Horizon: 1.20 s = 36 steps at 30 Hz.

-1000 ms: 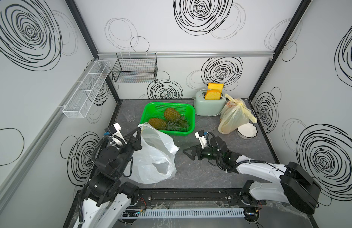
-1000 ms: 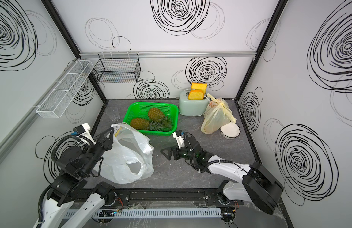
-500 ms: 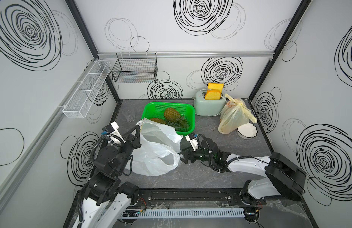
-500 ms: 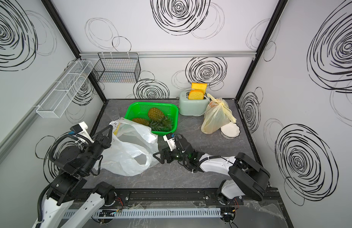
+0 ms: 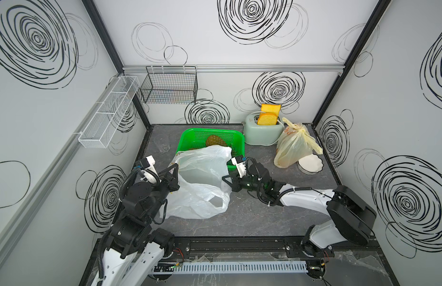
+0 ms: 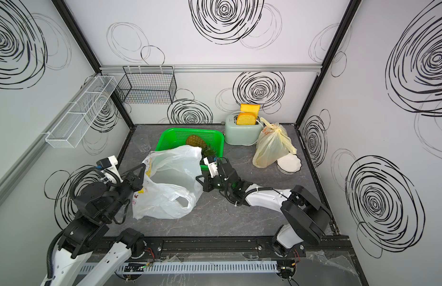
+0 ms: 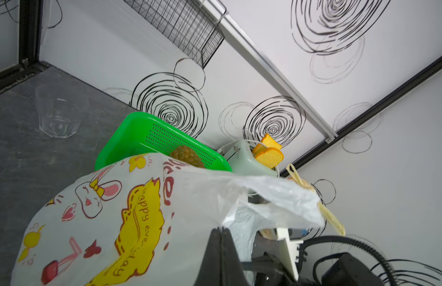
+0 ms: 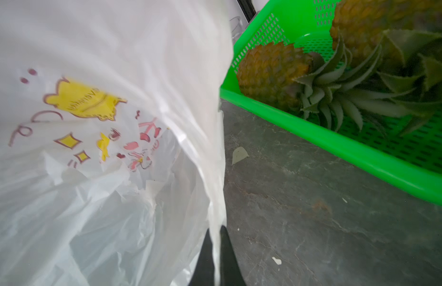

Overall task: Place the pineapple into a plastic bag & tie a knot
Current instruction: Open the plastic bag at the center of the board.

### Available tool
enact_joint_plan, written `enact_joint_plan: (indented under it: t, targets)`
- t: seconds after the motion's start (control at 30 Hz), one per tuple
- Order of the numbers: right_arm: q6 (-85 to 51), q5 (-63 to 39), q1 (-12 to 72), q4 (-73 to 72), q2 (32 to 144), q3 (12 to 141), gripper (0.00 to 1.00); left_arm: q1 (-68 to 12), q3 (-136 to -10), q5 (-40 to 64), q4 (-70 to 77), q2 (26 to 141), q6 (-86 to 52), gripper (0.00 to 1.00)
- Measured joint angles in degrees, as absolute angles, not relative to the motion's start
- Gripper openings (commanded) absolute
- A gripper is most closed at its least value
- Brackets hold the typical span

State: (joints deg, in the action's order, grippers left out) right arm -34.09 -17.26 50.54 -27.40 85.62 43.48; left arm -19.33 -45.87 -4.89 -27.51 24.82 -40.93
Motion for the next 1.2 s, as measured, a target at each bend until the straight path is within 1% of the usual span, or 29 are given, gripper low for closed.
enact_joint_plan:
  t: [0.03,0.07,0.17,0.23,0.3,0.4,0.57,0.67,0.87,0.9,1.0,1.07,1.17,1.2]
  targets:
    - [-32.9,-17.2,50.6,-25.8,85.5,44.9,0.00,-19.3,-46.1,-4.3,-29.4,25.2,-40.5,0.01]
    - [-31.9,-17.1,50.7,-24.2,85.3,46.1,0.00,-19.3,-46.5,-3.9,-31.0,25.6,-40.1,0.06]
    - [-28.6,-16.6,51.1,-19.2,84.6,49.3,0.00,-19.3,-48.1,-2.8,-35.9,27.7,-38.8,0.15]
    - [-26.6,-16.1,51.4,-15.7,84.4,51.2,0.00,-19.3,-49.3,-2.0,-39.0,29.4,-37.6,0.30]
    - [-24.9,-15.7,51.7,-12.4,84.4,53.1,0.00,-19.3,-50.3,-1.4,-41.5,30.8,-36.4,0.42]
    - [-23.0,-14.8,52.3,-7.9,84.4,56.4,0.00,-19.3,-51.5,-0.7,-44.2,33.3,-34.8,0.56]
    - [-21.1,-14.0,53.7,-2.7,84.6,62.0,0.00,-19.3,-53.0,0.1,-47.7,37.0,-31.8,0.73]
    - [-20.9,-13.9,54.1,-0.4,85.4,64.9,0.00,-19.3,-54.0,0.9,-48.6,38.3,-30.1,0.79]
    - [-20.9,-14.0,54.7,1.7,86.7,66.9,0.00,-19.3,-55.3,1.6,-49.7,39.6,-27.4,0.78]
    - [-20.9,-13.9,54.8,2.1,86.8,66.9,0.00,-19.3,-55.5,1.5,-50.0,40.0,-26.8,0.80]
    - [-20.9,-13.9,55.1,3.1,86.9,66.9,0.00,-19.3,-56.7,1.4,-50.6,41.4,-24.6,0.90]
    - [-20.9,-13.9,55.3,3.4,86.9,66.9,0.00,-19.3,-57.8,1.5,-50.8,42.1,-23.2,0.95]
    - [-20.9,-13.8,55.3,4.1,87.1,67.1,0.00,-19.3,-58.9,3.2,-50.7,42.5,-21.7,1.00]
    - [-20.9,-13.7,55.3,4.6,87.2,67.4,0.00,-19.3,-59.2,4.3,-50.7,42.5,-21.5,0.99]
